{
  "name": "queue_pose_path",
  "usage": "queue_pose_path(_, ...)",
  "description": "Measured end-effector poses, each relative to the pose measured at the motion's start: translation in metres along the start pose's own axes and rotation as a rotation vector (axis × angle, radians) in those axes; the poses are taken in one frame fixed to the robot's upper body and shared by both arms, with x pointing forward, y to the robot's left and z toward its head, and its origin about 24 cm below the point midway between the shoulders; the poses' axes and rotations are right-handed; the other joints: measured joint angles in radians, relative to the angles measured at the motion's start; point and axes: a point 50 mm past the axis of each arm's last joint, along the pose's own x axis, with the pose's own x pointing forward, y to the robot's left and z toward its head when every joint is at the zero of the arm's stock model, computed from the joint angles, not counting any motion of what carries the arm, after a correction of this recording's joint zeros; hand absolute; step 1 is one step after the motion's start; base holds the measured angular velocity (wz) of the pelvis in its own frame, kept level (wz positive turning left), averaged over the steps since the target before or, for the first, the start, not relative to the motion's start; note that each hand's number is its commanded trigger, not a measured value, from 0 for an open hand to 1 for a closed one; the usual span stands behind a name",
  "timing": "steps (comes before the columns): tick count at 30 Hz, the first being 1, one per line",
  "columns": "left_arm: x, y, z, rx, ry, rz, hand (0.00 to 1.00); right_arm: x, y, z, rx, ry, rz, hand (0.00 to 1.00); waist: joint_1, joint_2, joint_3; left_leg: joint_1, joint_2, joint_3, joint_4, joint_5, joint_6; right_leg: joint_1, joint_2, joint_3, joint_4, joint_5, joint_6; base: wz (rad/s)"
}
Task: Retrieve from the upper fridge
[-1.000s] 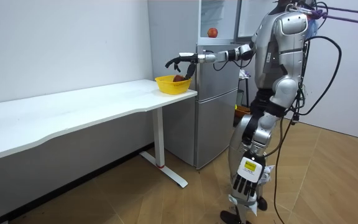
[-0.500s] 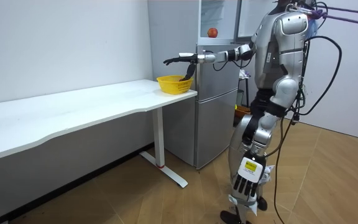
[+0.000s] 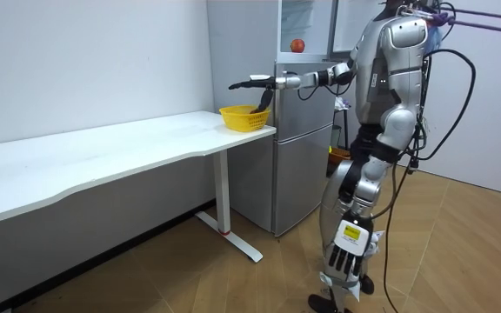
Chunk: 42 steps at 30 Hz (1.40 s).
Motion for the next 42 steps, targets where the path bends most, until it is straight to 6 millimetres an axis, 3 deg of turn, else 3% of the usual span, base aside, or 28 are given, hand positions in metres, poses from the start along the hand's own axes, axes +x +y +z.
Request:
queue_pose_path(3, 0.000, -0.001, -0.002, 0.003, 0.002, 0.009, 0.00, 0.001, -0.005, 0.001, 0.054, 0.002, -0.029, 0.00, -0.004, 0.002, 0.0010, 0.001, 0.004, 0.018, 0.002, 0.000, 0.000, 0.000, -0.002, 0.002, 0.003, 0.000, 0.000, -0.01)
queue_pose_path(8, 0.000, -0.003, -0.002, 0.010, 0.003, 0.005, 0.00, 0.003, -0.025, 0.012, 0.113, -0.045, -0.138, 0.00, -0.028, 0.019, 0.0110, 0.001, 0.004, 0.019, 0.012, -0.003, 0.003, -0.002, -0.005, 0.002, 0.014, 0.000, 0.000, 0.00)
queue_pose_path(11, 0.000, -0.006, -0.002, 0.008, 0.001, -0.004, 0.00, 0.002, -0.041, 0.019, 0.144, -0.091, -0.230, 0.00, -0.032, 0.036, 0.0089, 0.006, 0.004, 0.030, 0.017, -0.004, 0.005, -0.002, -0.007, 0.012, 0.016, 0.000, 0.000, -0.09)
queue_pose_path(13, 0.000, -0.010, 0.000, 0.005, -0.006, -0.013, 0.00, 0.001, -0.047, 0.026, 0.174, -0.129, -0.271, 0.00, -0.039, 0.053, 0.0028, 0.014, 0.005, 0.045, 0.016, -0.004, 0.006, 0.000, -0.009, 0.026, 0.017, 0.000, 0.000, -0.14)
queue_pose_path(18, 0.000, -0.019, 0.001, 0.027, -0.017, -0.022, 0.00, -0.002, -0.058, 0.045, 0.244, -0.205, -0.347, 0.00, -0.085, 0.082, -0.0040, 0.030, 0.006, 0.061, 0.009, -0.001, 0.010, -0.001, -0.012, 0.046, 0.031, 0.000, 0.000, -0.11)
queue_pose_path(23, -0.001, -0.021, -0.001, 0.024, -0.034, -0.027, 0.00, -0.010, -0.082, 0.057, 0.326, -0.294, -0.446, 0.00, -0.119, 0.092, -0.0110, 0.055, 0.008, 0.094, -0.005, 0.000, 0.011, 0.002, -0.013, 0.071, 0.034, 0.000, 0.000, -0.18)
queue_pose_path(28, -0.001, -0.022, -0.002, 0.026, -0.041, -0.030, 0.00, -0.032, -0.100, 0.067, 0.411, -0.386, -0.569, 0.00, -0.161, 0.098, -0.0147, 0.082, 0.009, 0.114, -0.023, -0.001, 0.012, 0.011, -0.012, 0.101, 0.034, 0.000, 0.000, -0.14)
queue_pose_path(32, -0.001, -0.024, -0.003, 0.026, -0.047, -0.035, 0.00, -0.049, -0.113, 0.068, 0.487, -0.439, -0.656, 0.00, -0.186, 0.118, -0.0128, 0.095, 0.009, 0.121, -0.028, -0.001, 0.012, 0.017, -0.011, 0.109, 0.033, 0.001, 0.000, -0.07)
queue_pose_path(34, -0.001, -0.028, -0.008, 0.026, -0.035, -0.045, 0.00, -0.056, -0.115, 0.066, 0.538, -0.443, -0.684, 0.00, -0.208, 0.136, -0.0211, 0.107, 0.009, 0.128, -0.037, -0.001, 0.012, 0.022, -0.011, 0.114, 0.033, 0.001, 0.001, -0.08)
queue_pose_path(37, -0.002, -0.036, -0.010, 0.017, -0.030, -0.058, 0.00, -0.062, -0.119, 0.056, 0.555, -0.404, -0.749, 0.00, -0.228, 0.146, -0.0245, 0.117, 0.011, 0.142, -0.045, 0.000, 0.012, 0.019, -0.010, 0.135, 0.038, 0.001, 0.001, -0.16)
queue_pose_path(42, -0.003, -0.042, -0.010, -0.006, -0.031, -0.042, 0.00, -0.075, -0.119, 0.040, 0.559, -0.331, -0.841, 0.00, -0.245, 0.138, -0.0251, 0.125, 0.018, 0.167, -0.054, 0.000, 0.011, 0.002, -0.004, 0.165, 0.044, 0.000, 0.000, -0.18)
